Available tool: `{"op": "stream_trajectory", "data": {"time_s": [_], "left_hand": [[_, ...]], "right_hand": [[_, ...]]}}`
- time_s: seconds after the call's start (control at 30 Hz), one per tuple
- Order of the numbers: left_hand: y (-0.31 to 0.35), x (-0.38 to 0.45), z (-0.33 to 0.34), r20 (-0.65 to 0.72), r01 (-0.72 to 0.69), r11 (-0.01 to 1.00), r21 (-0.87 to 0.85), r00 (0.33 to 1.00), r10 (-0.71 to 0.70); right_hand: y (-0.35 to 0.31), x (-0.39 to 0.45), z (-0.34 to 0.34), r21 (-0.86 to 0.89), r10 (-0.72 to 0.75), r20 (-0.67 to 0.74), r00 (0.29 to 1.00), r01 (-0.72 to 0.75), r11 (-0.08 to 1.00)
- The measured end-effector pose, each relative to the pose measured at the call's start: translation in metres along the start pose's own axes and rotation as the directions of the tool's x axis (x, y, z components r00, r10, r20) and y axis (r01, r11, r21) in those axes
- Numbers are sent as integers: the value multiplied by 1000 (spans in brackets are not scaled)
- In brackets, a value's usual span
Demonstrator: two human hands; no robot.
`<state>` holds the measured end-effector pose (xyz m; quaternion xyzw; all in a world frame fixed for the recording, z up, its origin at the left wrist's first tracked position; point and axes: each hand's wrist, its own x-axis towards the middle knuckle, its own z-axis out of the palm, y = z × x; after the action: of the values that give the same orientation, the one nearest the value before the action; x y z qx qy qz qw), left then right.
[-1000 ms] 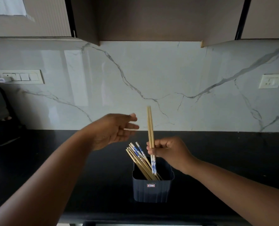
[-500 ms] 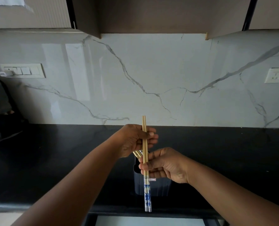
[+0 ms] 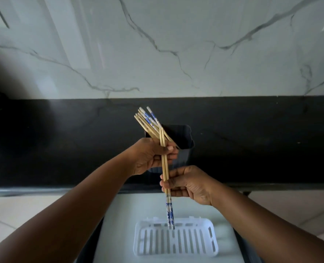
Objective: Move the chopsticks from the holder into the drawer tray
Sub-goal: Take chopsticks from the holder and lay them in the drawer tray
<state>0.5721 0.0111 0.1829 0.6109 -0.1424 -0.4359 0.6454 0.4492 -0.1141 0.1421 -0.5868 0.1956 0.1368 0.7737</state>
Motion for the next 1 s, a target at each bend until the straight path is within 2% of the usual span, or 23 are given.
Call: {"op": "stream_trajectory", "data": {"time_s": [0.1,0.2,0.37,0.5,0.57,0.6,0.67,0.7,0.73,0.77,0.8,0.83,0.9,0.93,1.0], "left_hand": [[-15,2,-4,-31,18,999,47,999,-17],[-11,2,-19,-135,-48,999,8,990,49],[-2,-10,-47,-179,-127,992,13,975,127],[-6,-14,-61,-245,-125,991,-49,963,109],[-15,-14,-68,-374,-160,985,-69,919,123],[-21,-13,-72,-460,-189,981,-50,876,145],[-36,-12,-80,-602,-212,968,135,758,250],[-45,-10,-84,-631,-163,928,336,693,350],[-55,-7,-90,-597,-62,816,574,651,469],[-64,-4,-95,-508,58,636,770,658,556],[-73,1,-99,-411,153,442,884,706,577],[-80,7,-101,-353,223,295,929,771,530],[-95,18,-102,-321,301,116,947,853,412],[-101,23,-102,-311,312,62,948,870,383],[-111,30,-102,-299,316,16,949,880,370]], "right_hand": [[26,6,-14,-92,27,-53,998,-32,995],[46,11,-29,-328,11,-103,995,-44,944],[74,13,-44,-695,12,-74,997,-60,716],[104,19,-46,-827,92,-52,994,-95,555],[119,25,-41,-897,121,-21,992,-72,435],[125,28,-39,-920,131,-12,991,-62,388],[136,33,-34,-943,148,-22,989,-70,324],[141,36,-33,-950,155,-35,987,-81,301],[145,38,-31,-955,167,-46,985,-92,282],[149,40,-29,-958,182,-53,982,-102,269],[152,42,-28,-960,201,-58,978,-111,259],[155,43,-26,-962,224,-61,973,-117,247],[160,46,-24,-970,258,-54,965,-112,217],[162,48,-23,-973,268,-49,962,-106,204],[166,52,-21,-977,288,-46,957,-103,185]]}}
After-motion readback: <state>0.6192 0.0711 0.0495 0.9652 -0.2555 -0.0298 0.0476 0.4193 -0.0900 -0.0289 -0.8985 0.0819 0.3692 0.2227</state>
